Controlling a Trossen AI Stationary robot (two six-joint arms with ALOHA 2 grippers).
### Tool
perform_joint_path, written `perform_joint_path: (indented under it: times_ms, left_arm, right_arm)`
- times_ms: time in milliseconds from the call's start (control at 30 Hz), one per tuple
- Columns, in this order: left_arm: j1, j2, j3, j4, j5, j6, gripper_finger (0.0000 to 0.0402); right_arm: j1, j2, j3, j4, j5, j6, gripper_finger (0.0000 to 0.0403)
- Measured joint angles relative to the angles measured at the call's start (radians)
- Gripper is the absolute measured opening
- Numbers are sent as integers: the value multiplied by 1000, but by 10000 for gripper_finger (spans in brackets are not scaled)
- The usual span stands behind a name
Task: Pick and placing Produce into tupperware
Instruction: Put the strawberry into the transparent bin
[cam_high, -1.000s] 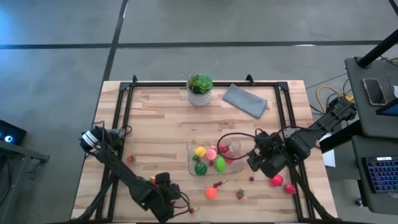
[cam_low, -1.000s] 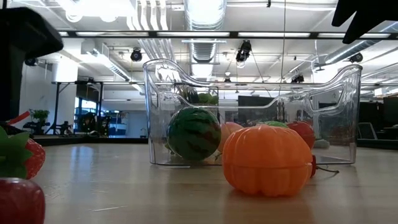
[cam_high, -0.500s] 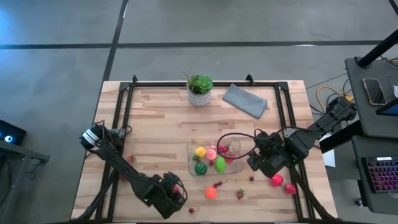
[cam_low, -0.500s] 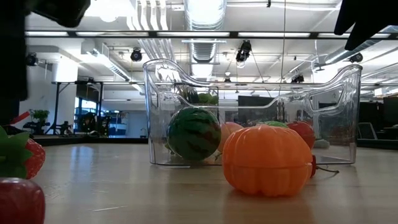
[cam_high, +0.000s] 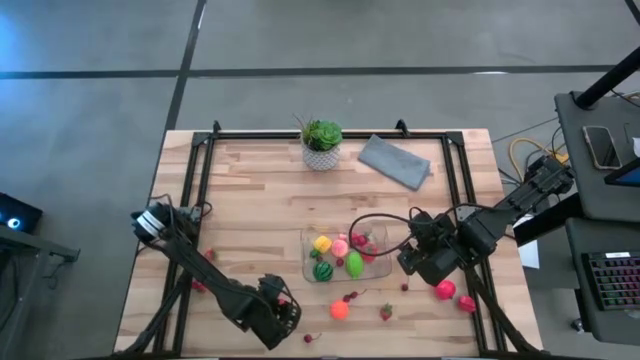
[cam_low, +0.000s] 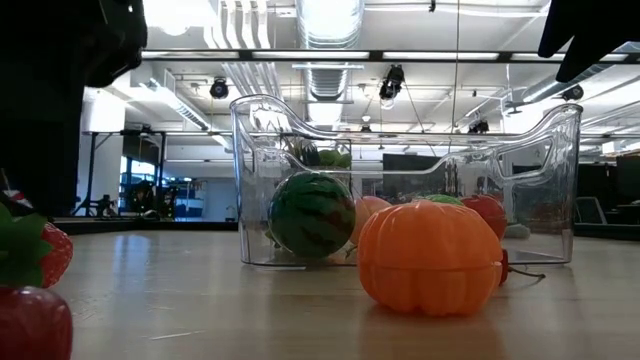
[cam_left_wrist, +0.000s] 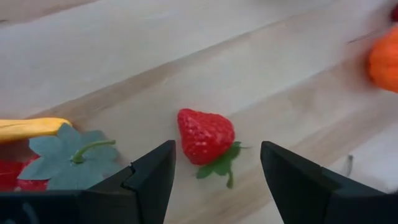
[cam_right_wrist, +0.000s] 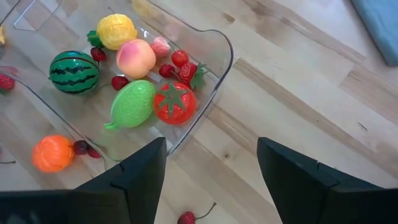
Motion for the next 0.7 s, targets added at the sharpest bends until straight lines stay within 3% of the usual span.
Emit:
perform_joint_path:
  times_ms: [533,700]
  left_arm:
    - [0,56,0,30,-2,-8,221]
    - [1,57,0,27,-3,-7,198]
  right_arm:
    - [0,0,0,0,0,-3,241]
    - [0,0,-1,0,0,-3,238]
